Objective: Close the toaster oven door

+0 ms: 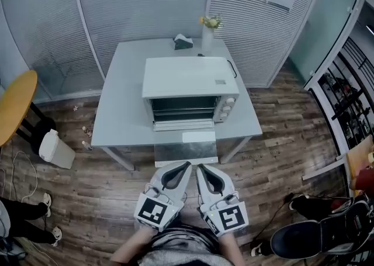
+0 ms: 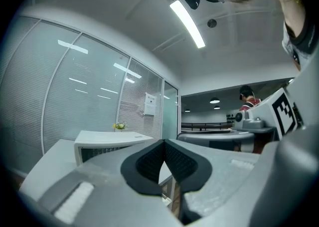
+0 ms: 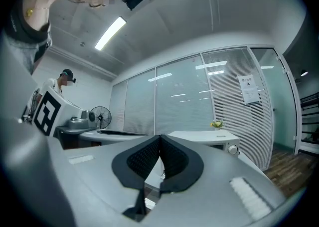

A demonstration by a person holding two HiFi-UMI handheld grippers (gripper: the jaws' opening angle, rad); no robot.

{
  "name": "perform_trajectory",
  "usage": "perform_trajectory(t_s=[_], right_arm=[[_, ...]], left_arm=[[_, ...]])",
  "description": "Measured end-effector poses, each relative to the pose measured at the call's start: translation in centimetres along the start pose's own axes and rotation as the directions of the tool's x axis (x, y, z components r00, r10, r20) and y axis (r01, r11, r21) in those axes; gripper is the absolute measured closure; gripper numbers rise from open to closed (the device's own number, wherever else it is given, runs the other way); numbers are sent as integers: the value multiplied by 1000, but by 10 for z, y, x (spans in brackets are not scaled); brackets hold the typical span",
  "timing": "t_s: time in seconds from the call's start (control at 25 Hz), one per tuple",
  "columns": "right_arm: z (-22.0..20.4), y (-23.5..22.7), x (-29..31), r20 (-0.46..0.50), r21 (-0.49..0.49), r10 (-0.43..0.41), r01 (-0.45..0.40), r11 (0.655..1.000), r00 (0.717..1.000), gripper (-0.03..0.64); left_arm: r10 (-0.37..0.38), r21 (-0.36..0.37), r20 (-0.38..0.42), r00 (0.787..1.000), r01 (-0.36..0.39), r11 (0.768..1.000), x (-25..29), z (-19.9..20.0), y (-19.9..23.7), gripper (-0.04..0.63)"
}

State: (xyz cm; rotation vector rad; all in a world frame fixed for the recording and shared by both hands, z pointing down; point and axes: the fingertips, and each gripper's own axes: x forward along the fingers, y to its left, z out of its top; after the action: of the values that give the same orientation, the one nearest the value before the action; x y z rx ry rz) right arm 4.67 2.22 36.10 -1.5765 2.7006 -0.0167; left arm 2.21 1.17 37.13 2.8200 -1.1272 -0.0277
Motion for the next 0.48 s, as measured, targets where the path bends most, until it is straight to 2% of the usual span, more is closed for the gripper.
perform_trajectory(t_s=[0.28,0.48], right_arm=[[-2,-6,41,-8,-12,-18,18,1000,1000,614],[-3,-2,67,-4,-22,-31,30,999,1000,614]], left_arm=[[-16,17,-3,1000,16,1000,14,0,39,591],[-11,-2,3,1000,11,1000,16,0,67,591]])
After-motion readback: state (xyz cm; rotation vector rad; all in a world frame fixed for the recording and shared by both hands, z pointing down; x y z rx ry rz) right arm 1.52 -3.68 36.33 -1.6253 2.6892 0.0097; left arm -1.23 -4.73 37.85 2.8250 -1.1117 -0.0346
